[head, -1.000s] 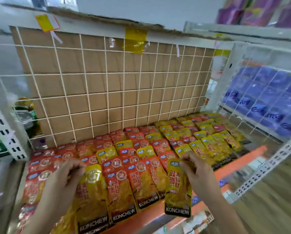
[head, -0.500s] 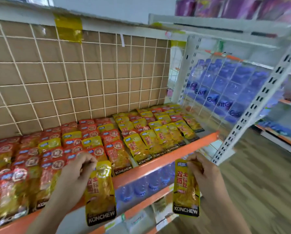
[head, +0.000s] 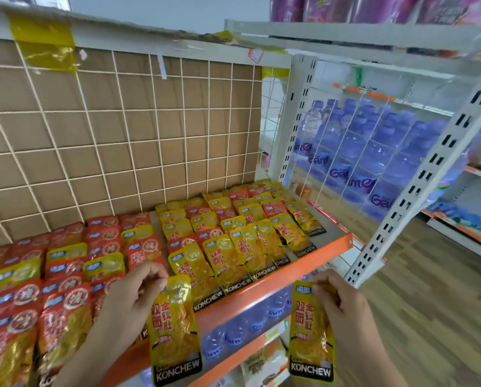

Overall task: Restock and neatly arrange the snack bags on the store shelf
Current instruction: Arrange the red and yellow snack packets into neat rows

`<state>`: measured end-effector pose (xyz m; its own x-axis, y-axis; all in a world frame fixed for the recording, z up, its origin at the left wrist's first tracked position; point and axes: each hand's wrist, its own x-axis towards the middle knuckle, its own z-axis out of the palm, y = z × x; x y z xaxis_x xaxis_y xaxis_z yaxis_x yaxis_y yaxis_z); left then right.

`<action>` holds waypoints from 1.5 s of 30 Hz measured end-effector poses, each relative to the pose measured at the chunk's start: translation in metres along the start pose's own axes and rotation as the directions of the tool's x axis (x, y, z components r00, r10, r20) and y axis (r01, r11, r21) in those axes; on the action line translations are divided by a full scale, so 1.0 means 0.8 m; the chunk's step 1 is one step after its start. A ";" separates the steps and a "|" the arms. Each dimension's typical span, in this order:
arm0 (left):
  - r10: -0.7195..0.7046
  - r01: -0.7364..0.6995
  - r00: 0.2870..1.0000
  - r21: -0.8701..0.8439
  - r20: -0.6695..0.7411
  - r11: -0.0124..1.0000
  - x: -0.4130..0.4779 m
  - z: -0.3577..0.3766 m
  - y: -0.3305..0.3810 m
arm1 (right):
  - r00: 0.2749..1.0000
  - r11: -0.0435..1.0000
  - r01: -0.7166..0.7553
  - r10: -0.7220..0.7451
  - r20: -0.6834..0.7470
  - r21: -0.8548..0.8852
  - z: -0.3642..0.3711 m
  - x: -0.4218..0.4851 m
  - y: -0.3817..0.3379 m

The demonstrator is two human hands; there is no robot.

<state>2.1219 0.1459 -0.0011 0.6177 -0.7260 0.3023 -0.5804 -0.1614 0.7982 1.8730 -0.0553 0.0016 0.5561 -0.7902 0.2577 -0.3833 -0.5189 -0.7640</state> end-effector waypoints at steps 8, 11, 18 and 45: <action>0.005 -0.004 0.999 -0.024 0.033 1.000 0.101 0.057 0.004 | 1.000 0.999 0.005 -0.005 -0.019 -0.035 -0.002 0.103 0.018; 0.025 -0.021 0.997 -0.054 0.080 0.998 0.126 0.086 0.014 | 1.000 0.999 -0.021 0.021 -0.009 -0.032 0.002 0.130 0.029; 0.022 -0.012 0.994 -0.104 0.103 0.994 0.173 0.149 0.044 | 1.000 0.999 -0.027 0.027 -0.011 -0.039 0.004 0.198 0.061; -0.196 0.171 0.979 0.315 0.048 0.934 0.241 0.252 0.038 | 0.927 0.943 0.229 -0.136 0.349 -0.241 0.023 0.349 0.156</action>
<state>2.1161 -0.1340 -0.0237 0.6934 -0.7114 0.1147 -0.6030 -0.4856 0.6329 1.9941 -0.3343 -0.0327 0.8250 -0.5483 0.1368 -0.4119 -0.7491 -0.5189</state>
